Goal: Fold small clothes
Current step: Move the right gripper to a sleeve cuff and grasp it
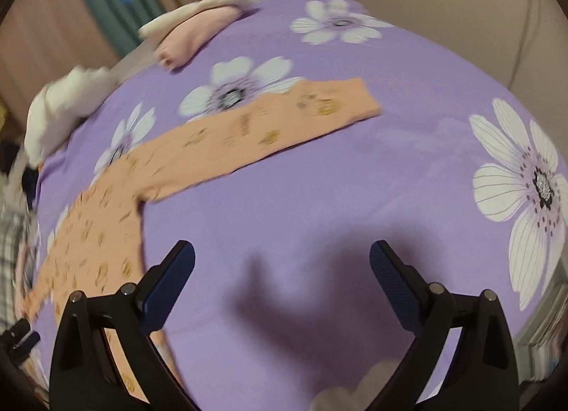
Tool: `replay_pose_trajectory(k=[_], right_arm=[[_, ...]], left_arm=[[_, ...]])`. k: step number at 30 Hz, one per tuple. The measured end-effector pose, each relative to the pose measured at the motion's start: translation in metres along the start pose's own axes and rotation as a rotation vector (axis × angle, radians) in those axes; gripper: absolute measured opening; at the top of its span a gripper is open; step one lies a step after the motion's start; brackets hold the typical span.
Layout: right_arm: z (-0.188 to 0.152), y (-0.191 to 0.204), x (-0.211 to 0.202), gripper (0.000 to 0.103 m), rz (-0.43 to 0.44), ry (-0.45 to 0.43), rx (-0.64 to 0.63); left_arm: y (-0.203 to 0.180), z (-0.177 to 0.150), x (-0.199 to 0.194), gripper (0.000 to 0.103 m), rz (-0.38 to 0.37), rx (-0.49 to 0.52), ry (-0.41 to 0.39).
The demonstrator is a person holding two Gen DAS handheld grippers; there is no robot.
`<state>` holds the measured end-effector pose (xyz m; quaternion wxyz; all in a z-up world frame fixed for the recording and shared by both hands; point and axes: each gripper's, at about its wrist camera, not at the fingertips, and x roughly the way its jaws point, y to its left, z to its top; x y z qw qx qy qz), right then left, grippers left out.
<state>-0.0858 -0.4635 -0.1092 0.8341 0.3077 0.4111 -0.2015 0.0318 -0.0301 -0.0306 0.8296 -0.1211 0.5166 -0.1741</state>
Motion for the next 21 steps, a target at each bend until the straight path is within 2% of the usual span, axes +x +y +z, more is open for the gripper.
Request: replay_pose_trajectory(k=[6,12,15,17,21], right_arm=[[0.022,-0.042,0.023,0.095,0.017,0.022,0.091],[0.038,-0.072,0.054,0.091,0.187,0.049,0.252],[0.046,-0.078,0.064,0.090,0.229,0.033,0.298],[0.055,-0.080,0.070,0.089,0.264,0.014,0.324],[0.073,-0.085,0.085,0.080,0.325,-0.002,0.373]], left_arm=[[-0.024,0.019,0.015,0.102,-0.046,0.042,0.007],[-0.037,0.034,0.032,0.102,-0.082,0.021,0.013],[-0.044,0.037,0.039,0.102,-0.098,0.016,0.032],[-0.049,0.039,0.043,0.102,-0.086,0.031,0.038],[-0.051,0.039,0.054,0.102,-0.060,0.041,0.064]])
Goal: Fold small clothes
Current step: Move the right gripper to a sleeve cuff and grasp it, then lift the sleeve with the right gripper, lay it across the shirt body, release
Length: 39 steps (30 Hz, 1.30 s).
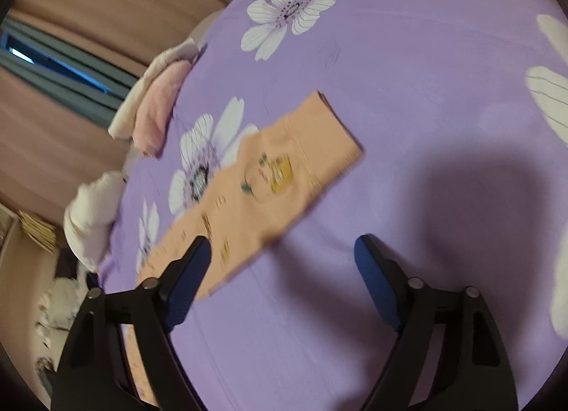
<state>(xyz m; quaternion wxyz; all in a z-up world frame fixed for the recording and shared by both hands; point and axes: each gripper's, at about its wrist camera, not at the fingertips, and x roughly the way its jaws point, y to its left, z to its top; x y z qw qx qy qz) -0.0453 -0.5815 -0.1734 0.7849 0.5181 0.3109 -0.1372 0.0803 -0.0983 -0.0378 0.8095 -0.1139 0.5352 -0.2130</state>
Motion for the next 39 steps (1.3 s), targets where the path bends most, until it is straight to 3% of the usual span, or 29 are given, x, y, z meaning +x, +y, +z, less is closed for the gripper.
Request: replay_pose_trajectory(k=[6,8,10,12,16,21,29,39], right_arm=[[0.021,-0.005,0.025,0.060,0.044,-0.033,0.066],[0.026,-0.009,0.029,0.047,0.046,-0.038,0.090],[0.030,-0.012,0.035,0.022,0.032,-0.033,0.108],[0.033,-0.017,0.039,0.008,0.007,-0.025,0.122],[0.035,-0.020,0.036,0.007,0.016,-0.034,0.130],[0.034,0.013,0.024,0.007,-0.018,-0.056,0.025],[0.025,0.107,-0.006,0.007,-0.004,-0.098,-0.244],[-0.029,0.266,-0.004,0.007,0.103,-0.061,-0.566]], left_arm=[[0.003,0.000,0.008,0.102,0.023,-0.002,0.019],[0.005,0.001,0.010,0.102,0.030,-0.003,0.020],[0.008,0.001,0.011,0.102,0.036,-0.010,0.021],[0.012,0.001,0.011,0.102,0.042,-0.020,0.024],[0.024,-0.001,0.007,0.102,0.050,-0.043,0.022],[0.035,-0.003,-0.004,0.102,0.063,-0.056,0.007],[0.057,-0.006,-0.023,0.102,0.071,-0.098,-0.021],[0.105,-0.015,-0.057,0.102,0.060,-0.183,-0.070]])
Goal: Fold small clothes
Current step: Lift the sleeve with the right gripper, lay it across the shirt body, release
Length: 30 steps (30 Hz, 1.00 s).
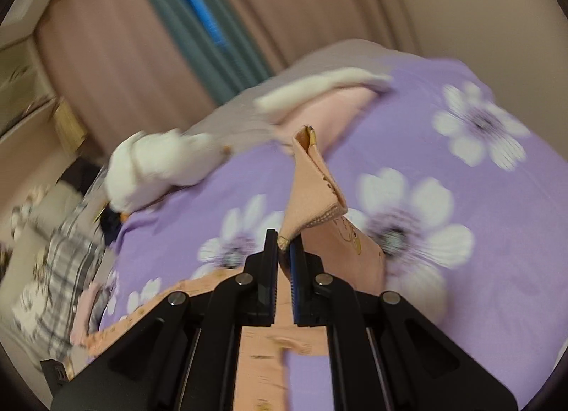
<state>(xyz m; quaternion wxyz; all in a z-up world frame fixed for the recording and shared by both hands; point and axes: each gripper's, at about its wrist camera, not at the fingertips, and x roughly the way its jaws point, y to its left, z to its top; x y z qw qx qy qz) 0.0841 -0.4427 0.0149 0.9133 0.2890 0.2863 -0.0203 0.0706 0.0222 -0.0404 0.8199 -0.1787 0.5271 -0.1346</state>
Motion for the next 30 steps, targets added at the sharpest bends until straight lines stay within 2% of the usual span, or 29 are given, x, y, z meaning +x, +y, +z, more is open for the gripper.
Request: replay_pose_trajectory(k=[6,10,14,18,25,28,30], right_arm=[[-0.001,0.088,0.025,0.007,0.060,0.032,-0.166],[-0.023,0.148,0.049,0.007,0.110,0.075,-0.277],[-0.059,0.200,0.071,0.007,0.107,0.100,-0.391],[-0.120,0.233,0.104,0.007,0.062,0.172,-0.527],[-0.233,0.254,0.162,0.010,0.017,0.370,-0.788],[-0.253,0.255,0.167,0.024,0.007,0.425,-0.856],[-0.248,0.246,0.157,0.033,0.079,0.447,-0.840]], left_arm=[[0.036,0.001,-0.012,0.102,0.013,-0.060,-0.017],[0.060,0.003,-0.018,0.102,0.033,-0.101,-0.031],[0.080,0.005,-0.022,0.102,0.052,-0.140,-0.042],[0.096,0.006,-0.023,0.102,0.073,-0.168,-0.042],[0.107,0.011,-0.022,0.102,0.089,-0.188,-0.048],[0.104,0.017,-0.020,0.102,0.067,-0.180,-0.055],[0.100,0.023,-0.018,0.102,0.035,-0.167,-0.061]])
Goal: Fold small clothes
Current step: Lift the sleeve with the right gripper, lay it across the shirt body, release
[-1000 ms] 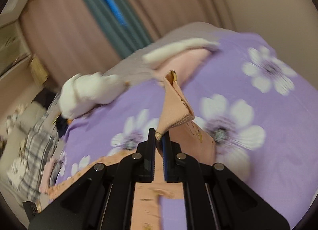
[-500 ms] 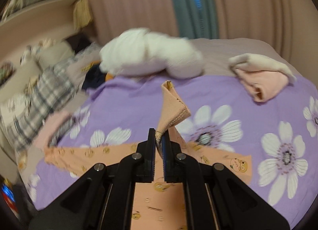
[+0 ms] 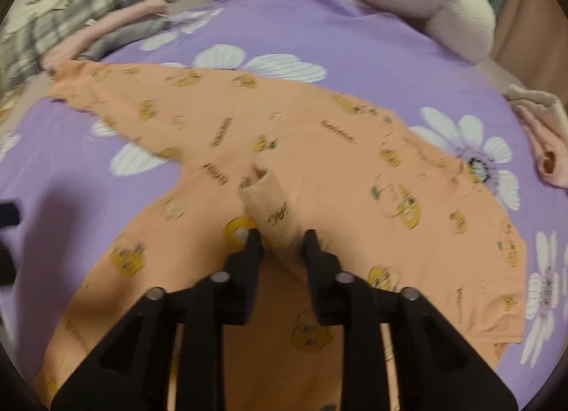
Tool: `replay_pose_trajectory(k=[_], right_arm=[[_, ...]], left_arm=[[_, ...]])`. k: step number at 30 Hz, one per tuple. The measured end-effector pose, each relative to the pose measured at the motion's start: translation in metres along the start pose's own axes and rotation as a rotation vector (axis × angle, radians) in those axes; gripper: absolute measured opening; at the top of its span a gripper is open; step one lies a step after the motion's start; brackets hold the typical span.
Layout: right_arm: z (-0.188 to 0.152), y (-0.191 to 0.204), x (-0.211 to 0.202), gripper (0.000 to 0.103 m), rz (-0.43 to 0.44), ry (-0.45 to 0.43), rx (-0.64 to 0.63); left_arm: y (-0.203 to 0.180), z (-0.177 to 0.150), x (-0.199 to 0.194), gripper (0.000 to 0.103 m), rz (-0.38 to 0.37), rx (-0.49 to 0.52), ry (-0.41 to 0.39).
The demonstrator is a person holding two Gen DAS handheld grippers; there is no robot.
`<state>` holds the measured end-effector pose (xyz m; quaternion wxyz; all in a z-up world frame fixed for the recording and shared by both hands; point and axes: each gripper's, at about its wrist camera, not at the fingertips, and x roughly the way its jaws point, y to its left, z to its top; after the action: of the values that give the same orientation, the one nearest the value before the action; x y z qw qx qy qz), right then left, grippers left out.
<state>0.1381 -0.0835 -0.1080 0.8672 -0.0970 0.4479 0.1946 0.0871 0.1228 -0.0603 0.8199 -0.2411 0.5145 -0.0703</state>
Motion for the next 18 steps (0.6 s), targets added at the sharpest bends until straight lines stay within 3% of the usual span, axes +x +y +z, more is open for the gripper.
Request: replay_pose_trajectory(k=[4,6,9,11,13,14,18], right_arm=[[-0.012,-0.042,-0.045,0.058,0.146,-0.108,0.117],[-0.019,-0.063,-0.062,0.061,0.169,-0.153,0.192],[-0.033,-0.111,-0.076,0.061,0.112,-0.174,0.319],[-0.043,-0.136,-0.072,0.057,0.075,-0.150,0.385],[-0.056,-0.155,-0.066,0.041,0.078,-0.128,0.457],[-0.062,-0.159,-0.066,0.038,0.084,-0.123,0.477],[-0.079,-0.176,-0.051,0.030,0.094,-0.106,0.583]], left_arm=[[-0.014,0.011,0.009,0.102,-0.085,0.020,0.018],[-0.027,0.017,0.017,0.102,-0.135,0.046,0.033],[-0.047,0.027,0.032,0.102,-0.237,0.063,0.057],[-0.059,0.033,0.042,0.102,-0.316,0.056,0.073],[-0.069,0.039,0.051,0.102,-0.405,0.045,0.079],[-0.073,0.042,0.057,0.102,-0.443,0.036,0.084],[-0.075,0.048,0.082,0.095,-0.454,-0.007,0.103]])
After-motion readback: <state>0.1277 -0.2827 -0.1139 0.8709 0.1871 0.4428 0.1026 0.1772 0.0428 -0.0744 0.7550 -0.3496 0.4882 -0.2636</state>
